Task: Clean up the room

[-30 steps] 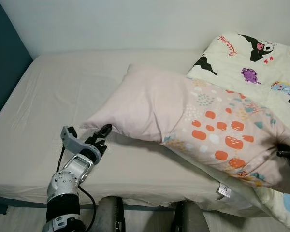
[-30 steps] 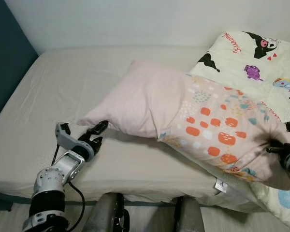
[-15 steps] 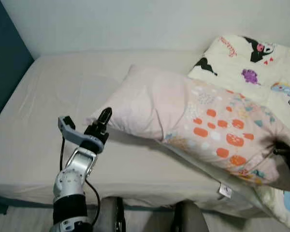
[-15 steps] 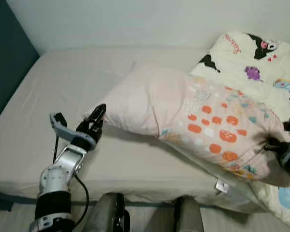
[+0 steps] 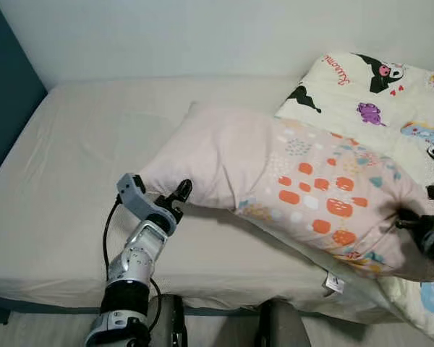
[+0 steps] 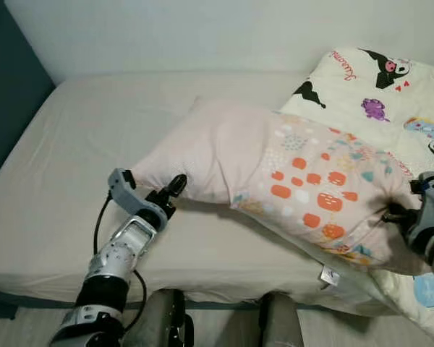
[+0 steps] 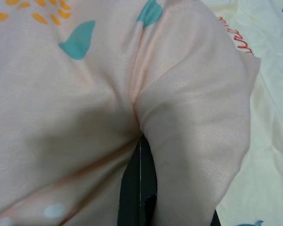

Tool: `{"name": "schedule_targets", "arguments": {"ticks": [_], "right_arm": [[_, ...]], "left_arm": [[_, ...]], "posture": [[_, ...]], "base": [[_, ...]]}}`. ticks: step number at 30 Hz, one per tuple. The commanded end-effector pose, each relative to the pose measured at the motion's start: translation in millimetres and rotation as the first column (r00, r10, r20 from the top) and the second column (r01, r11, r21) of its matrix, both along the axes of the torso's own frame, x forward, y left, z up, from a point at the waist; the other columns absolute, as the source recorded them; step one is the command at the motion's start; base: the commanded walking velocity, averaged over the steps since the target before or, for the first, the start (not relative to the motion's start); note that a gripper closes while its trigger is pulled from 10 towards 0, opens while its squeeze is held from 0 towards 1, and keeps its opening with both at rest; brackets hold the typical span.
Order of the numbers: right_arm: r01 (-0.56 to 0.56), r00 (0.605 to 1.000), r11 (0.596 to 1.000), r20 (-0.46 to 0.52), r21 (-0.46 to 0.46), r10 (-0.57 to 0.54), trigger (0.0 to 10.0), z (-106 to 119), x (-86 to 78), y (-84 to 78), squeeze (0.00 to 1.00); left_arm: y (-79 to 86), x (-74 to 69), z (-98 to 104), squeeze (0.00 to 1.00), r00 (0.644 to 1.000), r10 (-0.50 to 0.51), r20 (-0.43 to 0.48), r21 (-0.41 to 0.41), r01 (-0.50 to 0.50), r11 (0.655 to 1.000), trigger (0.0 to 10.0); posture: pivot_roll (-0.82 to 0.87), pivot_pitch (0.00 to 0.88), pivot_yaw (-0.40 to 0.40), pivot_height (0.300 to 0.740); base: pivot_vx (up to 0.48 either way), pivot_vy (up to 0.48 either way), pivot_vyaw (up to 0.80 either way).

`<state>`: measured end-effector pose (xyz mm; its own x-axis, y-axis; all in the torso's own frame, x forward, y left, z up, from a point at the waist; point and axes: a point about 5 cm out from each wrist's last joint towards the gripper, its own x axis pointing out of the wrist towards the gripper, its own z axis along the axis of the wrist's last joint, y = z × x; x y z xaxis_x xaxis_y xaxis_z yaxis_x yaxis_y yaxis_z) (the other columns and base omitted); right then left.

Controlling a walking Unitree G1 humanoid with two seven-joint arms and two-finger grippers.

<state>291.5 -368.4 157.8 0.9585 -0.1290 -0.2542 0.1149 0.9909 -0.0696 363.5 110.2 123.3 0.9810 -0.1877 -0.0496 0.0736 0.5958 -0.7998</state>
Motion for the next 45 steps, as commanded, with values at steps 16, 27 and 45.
{"name": "schedule_targets", "arguments": {"ticks": [16, 27, 45], "right_arm": [[-0.125, 0.992, 0.992, -0.001, 0.033, 0.125, 0.0, -10.5, 3.8, 38.3, 0.00], [-0.155, 0.988, 0.987, 0.009, 0.044, 0.155, 0.0, -8.8, 5.0, 49.9, 0.00], [-0.164, 0.986, 0.985, 0.018, 0.045, 0.164, 0.0, -5.9, 3.3, 55.1, 0.00]], "left_arm": [[-23.9, 25.5, 12.9, 0.00, 0.989, 0.096, -0.115, -0.306, -0.127, 0.944, 10.0], [-75.3, 17.0, 15.8, 0.00, 0.993, -0.110, -0.036, 0.048, 0.112, 0.993, 10.0], [-75.7, 20.5, 25.1, 0.00, 0.997, -0.081, 0.008, -0.044, 0.081, 0.996, 0.0]], "posture": [[-0.04, 0.269, 0.046, 0.627], [-0.04, 0.269, 0.045, 0.627], [-0.05, 0.270, 0.046, 0.627]], "base": [[0.000, 0.000, 0.00], [0.000, 0.000, 0.00], [0.000, 0.000, 0.00]]}}
